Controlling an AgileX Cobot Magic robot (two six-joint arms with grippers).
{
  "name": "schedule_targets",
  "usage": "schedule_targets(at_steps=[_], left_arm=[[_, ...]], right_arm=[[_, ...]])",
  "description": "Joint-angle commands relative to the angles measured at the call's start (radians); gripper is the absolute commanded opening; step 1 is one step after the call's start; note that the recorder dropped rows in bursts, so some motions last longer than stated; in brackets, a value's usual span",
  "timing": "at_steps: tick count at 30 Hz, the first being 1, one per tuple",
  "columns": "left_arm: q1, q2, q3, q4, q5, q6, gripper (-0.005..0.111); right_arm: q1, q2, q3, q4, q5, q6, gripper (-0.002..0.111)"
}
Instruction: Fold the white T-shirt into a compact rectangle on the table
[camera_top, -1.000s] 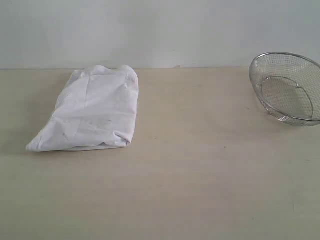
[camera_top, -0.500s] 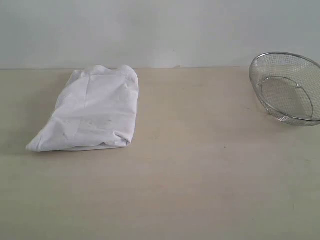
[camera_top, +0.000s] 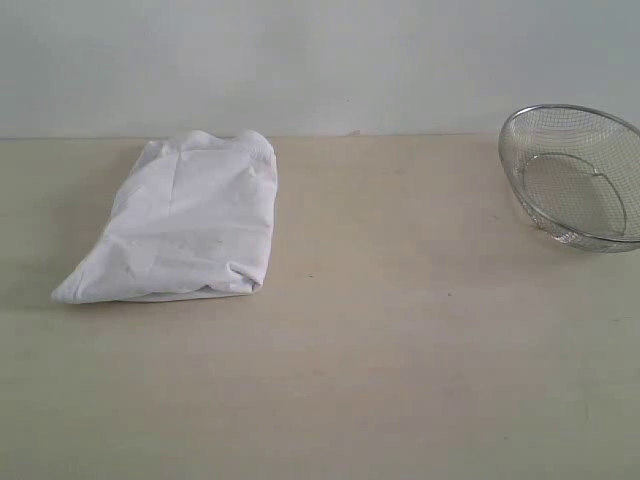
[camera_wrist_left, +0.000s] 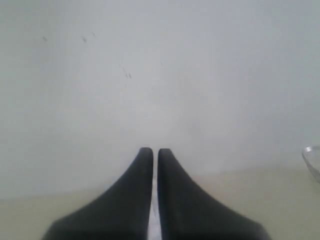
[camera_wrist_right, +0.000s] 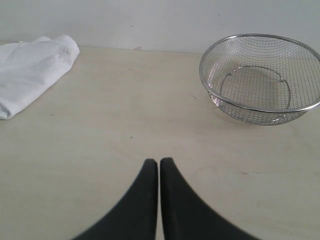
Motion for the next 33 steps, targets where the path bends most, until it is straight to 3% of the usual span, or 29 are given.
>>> schedule_targets(at_steps=[1, 6, 10, 12, 15, 18, 20, 23, 33], left_arm=[[0.009, -0.06, 0.001, -0.006, -0.056, 0.008, 0.004], [0.009, -0.06, 0.016, -0.072, -0.063, -0.114, 0.004], [0.009, -0.06, 0.051, -0.087, -0.05, -0.506, 0.004], [0.009, -0.06, 0.077, 0.038, -0.05, -0.701, 0.004], [0.009, -0.06, 0.138, 0.338, -0.05, -0.787, 0.004], [0.009, -0.06, 0.238, 0.561, -0.075, -0.784, 0.004], [0.009, -0.06, 0.302, 0.6, -0.094, -0.718, 0.004], [0.009, -0.06, 0.375, 0.6, -0.127, -0.67, 0.004], [0.009, -0.06, 0.379, 0.6, -0.083, -0.632, 0.004]], right_arm=[[-0.003, -0.006, 0.0, -0.002, -0.005, -0.001, 0.0], [-0.003, -0.006, 0.0, -0.002, -0.005, -0.001, 0.0], [-0.003, -0.006, 0.0, -0.002, -0.005, -0.001, 0.0], [-0.003, -0.006, 0.0, -0.002, -0.005, -0.001, 0.0], [-0.003, -0.006, 0.0, -0.002, -0.005, -0.001, 0.0], [-0.003, -0.006, 0.0, -0.002, -0.005, -0.001, 0.0], [-0.003, -0.006, 0.0, -0.002, -0.005, -0.001, 0.0], [-0.003, -0.006, 0.0, -0.002, -0.005, -0.001, 0.0], [-0.003, -0.006, 0.0, -0.002, -0.005, -0.001, 0.0]])
